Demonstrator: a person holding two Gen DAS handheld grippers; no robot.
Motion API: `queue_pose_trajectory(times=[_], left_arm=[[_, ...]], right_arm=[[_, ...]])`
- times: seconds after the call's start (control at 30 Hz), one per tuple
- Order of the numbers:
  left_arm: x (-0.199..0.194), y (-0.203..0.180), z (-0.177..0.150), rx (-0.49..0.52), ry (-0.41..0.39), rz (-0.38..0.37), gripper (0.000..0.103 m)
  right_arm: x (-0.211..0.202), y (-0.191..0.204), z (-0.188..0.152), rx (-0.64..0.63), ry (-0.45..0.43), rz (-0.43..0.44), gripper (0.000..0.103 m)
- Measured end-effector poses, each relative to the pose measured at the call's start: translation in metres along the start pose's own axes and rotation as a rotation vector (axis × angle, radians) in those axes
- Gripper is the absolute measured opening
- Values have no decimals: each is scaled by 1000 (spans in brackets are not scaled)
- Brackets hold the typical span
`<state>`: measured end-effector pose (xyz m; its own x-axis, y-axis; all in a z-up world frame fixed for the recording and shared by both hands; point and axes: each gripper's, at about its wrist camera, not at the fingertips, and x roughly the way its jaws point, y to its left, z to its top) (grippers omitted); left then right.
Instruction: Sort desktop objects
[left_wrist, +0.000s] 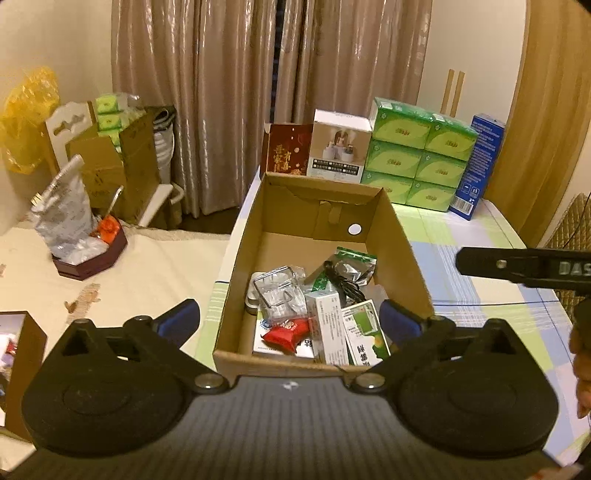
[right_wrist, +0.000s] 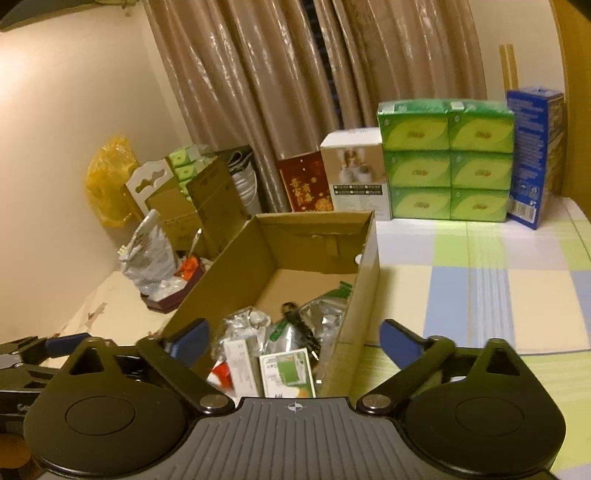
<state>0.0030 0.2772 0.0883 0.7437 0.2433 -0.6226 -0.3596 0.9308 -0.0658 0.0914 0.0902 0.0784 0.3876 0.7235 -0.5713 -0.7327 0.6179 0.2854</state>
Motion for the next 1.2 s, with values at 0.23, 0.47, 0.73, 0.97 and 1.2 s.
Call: queue_pose_trajectory(times=[0.23, 0.47, 0.73, 0.97, 1.2], left_arm=[[-37, -16, -14, -20, -12, 14, 102], [-73, -32, -33, -51, -56, 30, 102], [-102, -40, -50, -83, 11, 43, 102], [-129, -46, -64, -85, 10, 54, 102], [-144, -52, -72, -98, 4, 34, 102]], right_arm=[[-49, 7, -19, -63, -2, -43, 101], [-80, 18, -51, -102, 22, -49, 101], [-106, 28, -75, -113, 37, -94, 101], [-121, 37, -92, -133, 54, -97, 101], [-139, 43, -98, -130, 31, -120, 101]])
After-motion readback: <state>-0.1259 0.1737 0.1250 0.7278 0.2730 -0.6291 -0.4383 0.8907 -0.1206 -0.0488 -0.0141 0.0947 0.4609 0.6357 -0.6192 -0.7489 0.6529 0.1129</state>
